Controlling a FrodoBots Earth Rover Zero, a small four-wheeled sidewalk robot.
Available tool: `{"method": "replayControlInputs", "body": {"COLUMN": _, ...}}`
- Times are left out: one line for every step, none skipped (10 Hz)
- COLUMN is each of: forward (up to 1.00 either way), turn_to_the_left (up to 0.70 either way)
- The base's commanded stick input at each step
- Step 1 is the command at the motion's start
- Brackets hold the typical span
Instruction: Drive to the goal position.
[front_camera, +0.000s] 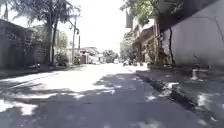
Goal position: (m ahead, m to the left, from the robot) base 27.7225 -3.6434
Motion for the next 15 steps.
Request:
{"method": "replayControlInputs", "body": {"forward": 1.00, "turn_to_the_left": 0.00}}
{"method": "replayControlInputs", "body": {"forward": 1.00, "turn_to_the_left": 0.00}}
{"method": "replayControlInputs", "body": {"forward": 1.00, "turn_to_the_left": 0.00}}
{"method": "replayControlInputs", "body": {"forward": 1.00, "turn_to_the_left": 0.00}}
{"method": "replayControlInputs", "body": {"forward": 1.00, "turn_to_the_left": 0.00}}
{"method": "replayControlInputs", "body": {"forward": 1.00, "turn_to_the_left": 0.00}}
{"method": "replayControlInputs", "body": {"forward": 1.00, "turn_to_the_left": 0.00}}
{"method": "replayControlInputs", "body": {"forward": 1.00, "turn_to_the_left": 0.00}}
{"method": "replayControlInputs", "body": {"forward": 1.00, "turn_to_the_left": 0.00}}
{"method": "replayControlInputs", "body": {"forward": 1.00, "turn_to_the_left": 0.00}}
{"method": "replayControlInputs", "body": {"forward": 1.00, "turn_to_the_left": 0.00}}
{"method": "replayControlInputs", "body": {"forward": 1.00, "turn_to_the_left": 0.00}}
{"method": "replayControlInputs", "body": {"forward": 1.00, "turn_to_the_left": 0.00}}
{"method": "replayControlInputs", "body": {"forward": 1.00, "turn_to_the_left": 0.00}}
{"method": "replayControlInputs", "body": {"forward": 1.00, "turn_to_the_left": 0.00}}
